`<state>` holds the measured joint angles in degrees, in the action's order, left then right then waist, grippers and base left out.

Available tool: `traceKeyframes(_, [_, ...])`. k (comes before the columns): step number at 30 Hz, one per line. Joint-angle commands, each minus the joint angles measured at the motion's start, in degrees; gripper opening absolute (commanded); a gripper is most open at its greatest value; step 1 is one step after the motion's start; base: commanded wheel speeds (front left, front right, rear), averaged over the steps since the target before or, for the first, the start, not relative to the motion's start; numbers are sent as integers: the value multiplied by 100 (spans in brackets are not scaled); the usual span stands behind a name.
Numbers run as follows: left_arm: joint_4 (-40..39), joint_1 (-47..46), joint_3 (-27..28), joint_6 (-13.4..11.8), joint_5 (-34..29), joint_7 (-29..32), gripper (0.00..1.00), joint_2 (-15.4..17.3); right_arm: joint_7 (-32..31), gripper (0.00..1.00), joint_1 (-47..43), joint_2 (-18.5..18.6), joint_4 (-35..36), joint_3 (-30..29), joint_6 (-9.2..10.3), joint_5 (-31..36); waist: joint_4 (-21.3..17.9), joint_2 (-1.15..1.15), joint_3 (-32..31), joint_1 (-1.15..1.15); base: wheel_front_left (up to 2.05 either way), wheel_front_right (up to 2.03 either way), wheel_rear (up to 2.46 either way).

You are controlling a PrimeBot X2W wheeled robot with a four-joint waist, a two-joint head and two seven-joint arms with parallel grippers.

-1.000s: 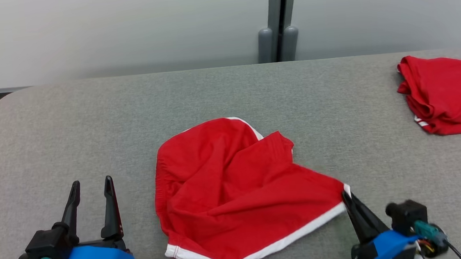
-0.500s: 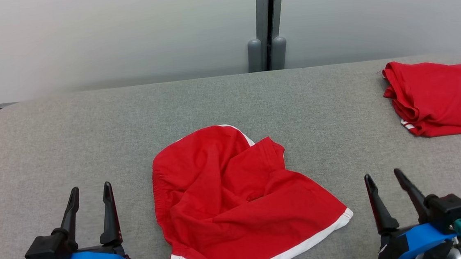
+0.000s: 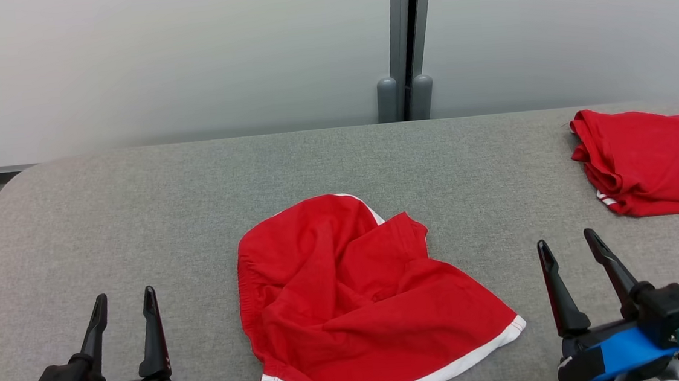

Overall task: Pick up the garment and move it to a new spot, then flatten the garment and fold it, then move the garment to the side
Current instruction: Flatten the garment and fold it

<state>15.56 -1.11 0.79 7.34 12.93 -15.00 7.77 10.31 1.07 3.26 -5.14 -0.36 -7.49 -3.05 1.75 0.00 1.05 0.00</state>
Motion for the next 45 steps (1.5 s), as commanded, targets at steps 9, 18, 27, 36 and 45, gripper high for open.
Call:
traceKeyframes(9, [-89,188,-1,-82,-43,-23,100,68,-124,100,-343,-37,208,-119,-1,-3,-2,0,-60,0,0,0,0])
traceKeyframes(18, [-108,136,-218,-63,-54,22,100,106,-185,100,-254,-35,-158,-195,-1,-82,4,0,-71,0,0,0,0])
traceKeyframes(27, [52,112,-1207,19,-57,217,100,176,7,100,49,-33,-1193,-313,-1,-37,50,0,-30,0,0,0,0])
traceKeyframes(36, [436,30,-2419,16,357,408,100,437,242,100,629,-34,-2629,-127,-1,-136,55,0,93,0,0,0,0])
traceKeyframes(45, [1010,-105,-3046,18,689,356,100,518,432,100,1222,-31,-3839,291,-1,-292,90,0,235,0,0,0,0])
